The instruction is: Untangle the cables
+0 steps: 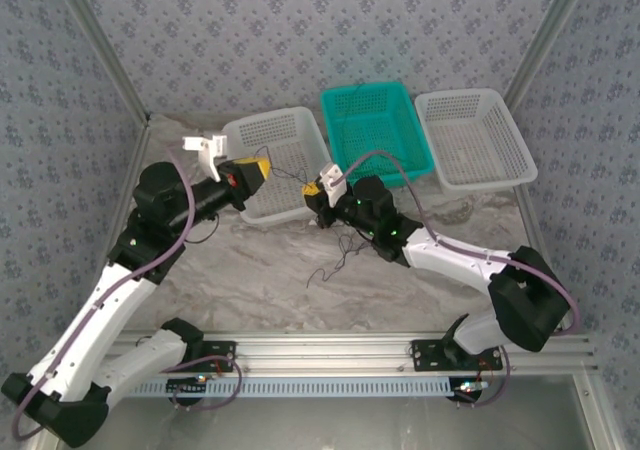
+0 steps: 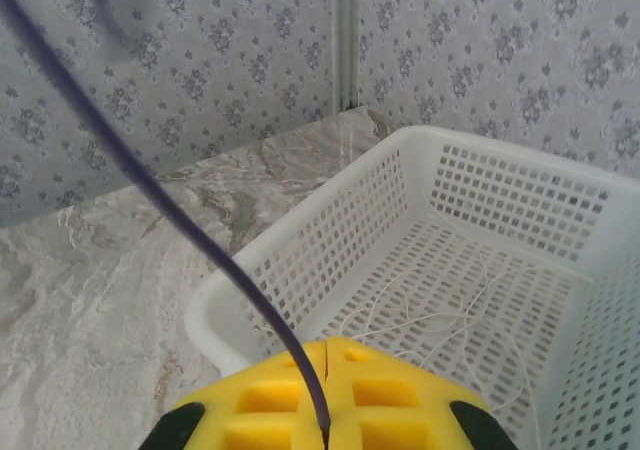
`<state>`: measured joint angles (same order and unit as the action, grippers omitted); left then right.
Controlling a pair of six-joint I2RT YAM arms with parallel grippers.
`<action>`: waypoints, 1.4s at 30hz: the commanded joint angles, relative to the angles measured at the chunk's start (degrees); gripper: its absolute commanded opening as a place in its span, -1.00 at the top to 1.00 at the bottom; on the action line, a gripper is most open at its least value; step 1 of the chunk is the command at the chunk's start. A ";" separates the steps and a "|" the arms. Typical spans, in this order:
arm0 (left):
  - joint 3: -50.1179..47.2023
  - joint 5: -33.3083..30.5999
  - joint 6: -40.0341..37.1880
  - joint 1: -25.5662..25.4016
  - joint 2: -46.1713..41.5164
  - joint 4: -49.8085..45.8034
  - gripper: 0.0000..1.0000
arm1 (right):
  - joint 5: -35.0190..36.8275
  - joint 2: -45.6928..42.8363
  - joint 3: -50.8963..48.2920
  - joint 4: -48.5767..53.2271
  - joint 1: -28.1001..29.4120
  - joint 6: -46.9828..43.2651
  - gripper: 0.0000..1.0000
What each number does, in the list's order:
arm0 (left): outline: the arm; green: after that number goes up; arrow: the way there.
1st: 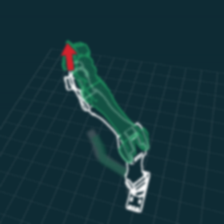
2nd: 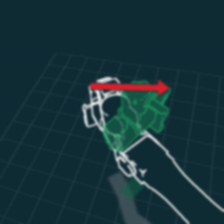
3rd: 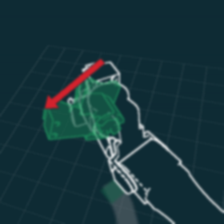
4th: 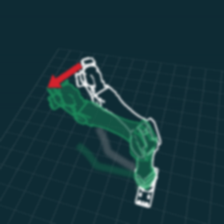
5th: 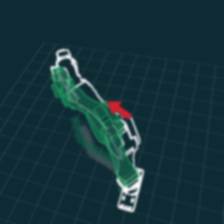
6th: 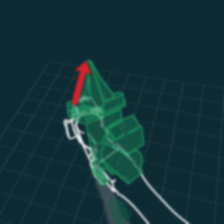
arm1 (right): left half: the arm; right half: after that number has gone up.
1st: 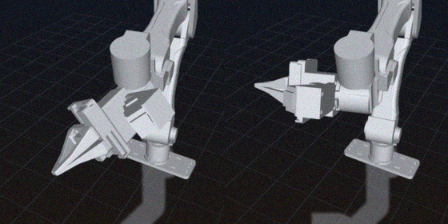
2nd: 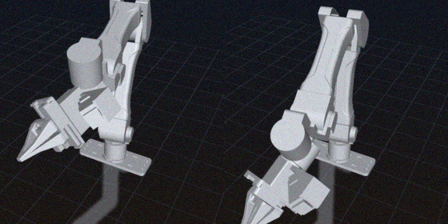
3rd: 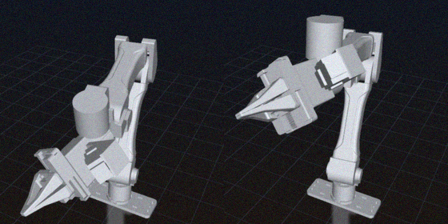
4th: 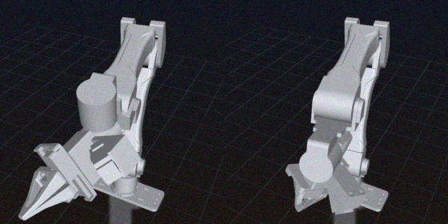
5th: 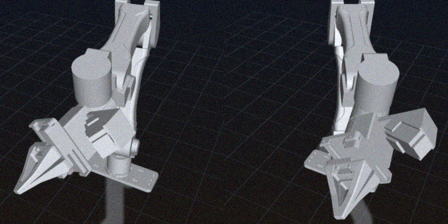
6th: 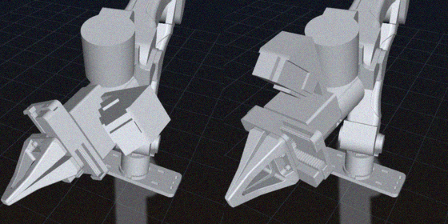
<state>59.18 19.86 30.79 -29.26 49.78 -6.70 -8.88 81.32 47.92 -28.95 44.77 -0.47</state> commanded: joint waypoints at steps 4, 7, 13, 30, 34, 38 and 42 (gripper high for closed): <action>-1.50 -2.84 -3.00 -0.04 -2.20 -0.20 0.19 | 6.53 -7.58 3.56 6.92 -0.01 12.75 1.00; -3.12 -2.99 -3.54 -0.10 -2.98 0.52 -0.06 | 10.56 -11.44 6.96 19.05 -2.72 26.48 1.00; -8.86 -0.46 -1.64 -0.25 -3.77 5.34 -0.28 | 4.24 -19.56 7.11 22.98 -9.79 42.01 1.00; -5.58 -0.20 -14.07 -22.81 21.08 15.32 -0.43 | -5.79 -23.49 15.19 19.42 -13.85 51.49 1.00; -0.63 -3.07 -17.50 -25.44 30.05 20.29 -0.74 | -5.29 -23.52 16.66 19.41 -12.62 51.84 1.00; 3.01 -3.99 -21.22 -27.09 38.77 25.00 -0.67 | -4.78 -24.61 17.06 18.15 -12.49 53.13 1.00; 2.65 -8.87 -20.68 -28.48 44.12 32.31 -0.25 | -3.12 -26.35 18.24 19.09 -12.82 53.19 1.00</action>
<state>60.97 14.94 11.92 -56.73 91.85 18.44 -13.02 57.25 63.37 -8.10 32.01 51.53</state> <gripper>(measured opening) 0.653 0.070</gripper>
